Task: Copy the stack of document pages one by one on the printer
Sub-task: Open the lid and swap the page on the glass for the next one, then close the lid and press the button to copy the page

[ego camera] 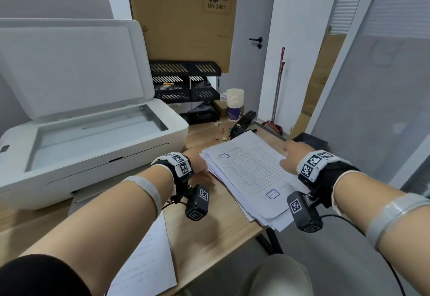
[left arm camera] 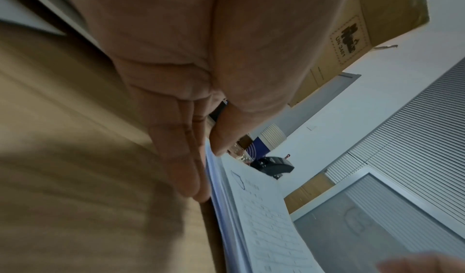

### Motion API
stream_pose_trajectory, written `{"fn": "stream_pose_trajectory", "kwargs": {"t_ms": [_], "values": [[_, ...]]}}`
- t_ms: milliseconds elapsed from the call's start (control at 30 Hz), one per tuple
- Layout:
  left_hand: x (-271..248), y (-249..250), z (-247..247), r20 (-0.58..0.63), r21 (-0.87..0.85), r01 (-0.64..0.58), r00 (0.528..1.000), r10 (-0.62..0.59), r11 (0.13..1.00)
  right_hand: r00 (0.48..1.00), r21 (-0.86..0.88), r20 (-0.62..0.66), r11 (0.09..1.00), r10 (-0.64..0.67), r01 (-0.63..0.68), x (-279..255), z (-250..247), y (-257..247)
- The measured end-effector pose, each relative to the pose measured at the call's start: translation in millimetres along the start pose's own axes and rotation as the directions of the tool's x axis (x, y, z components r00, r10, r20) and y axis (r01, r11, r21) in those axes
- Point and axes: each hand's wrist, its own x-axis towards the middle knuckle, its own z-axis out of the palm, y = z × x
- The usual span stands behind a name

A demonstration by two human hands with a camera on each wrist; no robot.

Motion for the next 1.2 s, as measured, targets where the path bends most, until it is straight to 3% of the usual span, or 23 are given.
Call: {"fn": "stream_pose_trajectory", "kwargs": {"t_ms": [100, 200, 300, 367, 500, 567, 667, 767, 867, 967, 1067, 1200], "values": [[-28.5, -9.4, -26.4, 0.042, -0.016, 0.059, 0.997, -0.058, 0.998, 0.970, 0.171, 0.029, 0.957, -0.241, 0.233, -9.4, 9.6, -59.7], [-49.4, -36.5, -61.1, -0.065, 0.175, 0.039, 0.998, -0.028, 0.984, 0.900, 0.321, 0.099, 0.870, -0.424, 0.375, -32.4, 32.0, -122.4], [-77.1, -67.8, -91.9, -0.130, 0.266, 0.113, 0.988, -0.080, 0.957, 0.826, 0.487, 0.281, 0.814, -0.490, 0.317, -50.5, 56.7, -169.8], [-94.3, -87.6, -108.1, -0.185, 0.298, 0.174, 0.975, -0.122, 0.939, 0.787, 0.538, 0.405, 0.817, -0.466, 0.207, -56.2, 69.7, -189.9], [-118.5, -127.4, -127.8, -0.244, 0.368, 0.311, 0.942, -0.232, 0.876, 0.793, 0.603, 0.488, 0.798, -0.364, -0.005, -67.3, 84.5, -213.0], [-129.7, -138.4, -132.4, -0.272, 0.389, 0.348, 0.928, -0.254, 0.853, 0.776, 0.601, 0.519, 0.799, -0.359, -0.032, -71.5, 86.7, -219.6], [-139.6, -145.7, -134.8, -0.285, 0.380, 0.373, 0.918, -0.276, 0.846, 0.762, 0.538, 0.523, 0.841, -0.382, 0.053, -76.4, 87.5, -230.6], [-148.3, -148.1, -134.4, -0.264, 0.314, 0.371, 0.918, -0.295, 0.874, 0.769, 0.336, 0.488, 0.902, -0.413, 0.271, -75.4, 88.4, -236.8], [-162.8, -148.0, -134.3, -0.248, 0.172, 0.351, 0.920, -0.304, 0.920, 0.742, 0.207, 0.462, 0.872, -0.487, 0.443, -70.5, 94.3, -240.1], [-178.8, -142.4, -138.6, -0.216, 0.151, 0.266, 0.949, -0.231, 0.952, 0.695, 0.171, 0.421, 0.803, -0.583, 0.570, -72.7, 90.3, -240.9], [-186.2, -130.1, -145.0, -0.269, 0.299, 0.116, 0.963, -0.033, 0.947, 0.623, 0.153, 0.409, 0.723, -0.667, 0.674, -76.6, 79.4, -238.0], [-186.7, -109.2, -147.2, -0.224, 0.556, -0.046, 0.953, 0.203, 0.830, 0.526, 0.120, 0.294, 0.577, -0.798, 0.808, -81.9, 63.3, -235.4]]}}
